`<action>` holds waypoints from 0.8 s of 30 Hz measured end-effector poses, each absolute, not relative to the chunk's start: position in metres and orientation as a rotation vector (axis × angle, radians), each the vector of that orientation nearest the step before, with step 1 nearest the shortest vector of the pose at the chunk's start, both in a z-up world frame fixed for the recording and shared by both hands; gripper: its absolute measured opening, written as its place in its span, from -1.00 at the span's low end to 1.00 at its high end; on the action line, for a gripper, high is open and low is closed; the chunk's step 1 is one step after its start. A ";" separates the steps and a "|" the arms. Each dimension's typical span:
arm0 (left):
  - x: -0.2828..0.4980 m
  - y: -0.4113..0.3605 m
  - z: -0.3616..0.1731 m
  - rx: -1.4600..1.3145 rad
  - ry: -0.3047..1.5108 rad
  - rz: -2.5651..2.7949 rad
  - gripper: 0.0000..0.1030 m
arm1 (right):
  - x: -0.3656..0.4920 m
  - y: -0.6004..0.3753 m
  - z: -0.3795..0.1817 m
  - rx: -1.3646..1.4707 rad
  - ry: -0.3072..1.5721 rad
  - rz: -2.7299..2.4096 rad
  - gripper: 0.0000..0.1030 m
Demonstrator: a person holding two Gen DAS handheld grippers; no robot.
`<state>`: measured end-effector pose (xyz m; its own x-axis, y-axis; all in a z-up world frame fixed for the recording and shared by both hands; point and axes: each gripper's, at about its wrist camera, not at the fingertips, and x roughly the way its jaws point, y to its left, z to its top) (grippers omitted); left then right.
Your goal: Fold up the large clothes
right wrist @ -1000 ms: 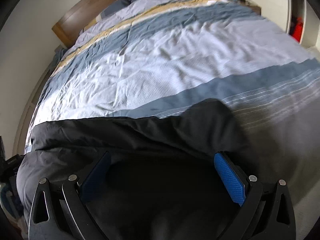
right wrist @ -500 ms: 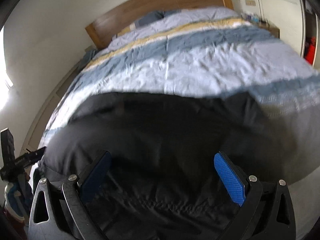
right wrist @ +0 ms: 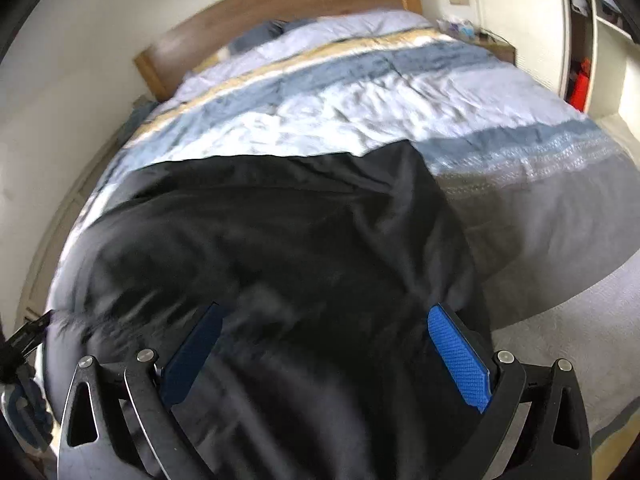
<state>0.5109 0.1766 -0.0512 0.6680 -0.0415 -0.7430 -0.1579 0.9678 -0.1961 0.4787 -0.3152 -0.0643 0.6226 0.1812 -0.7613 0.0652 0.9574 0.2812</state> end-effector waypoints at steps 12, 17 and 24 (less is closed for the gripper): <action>0.459 0.117 -0.045 -0.131 0.770 -0.022 0.21 | 0.427 -0.229 -0.052 0.186 0.823 0.253 0.97; 0.454 0.106 -0.054 -0.112 0.762 -0.019 0.21 | 0.420 -0.215 -0.065 0.136 0.829 0.272 0.99; 0.455 0.102 -0.063 -0.103 0.761 -0.017 0.21 | 0.417 -0.226 -0.076 0.160 0.830 0.267 0.99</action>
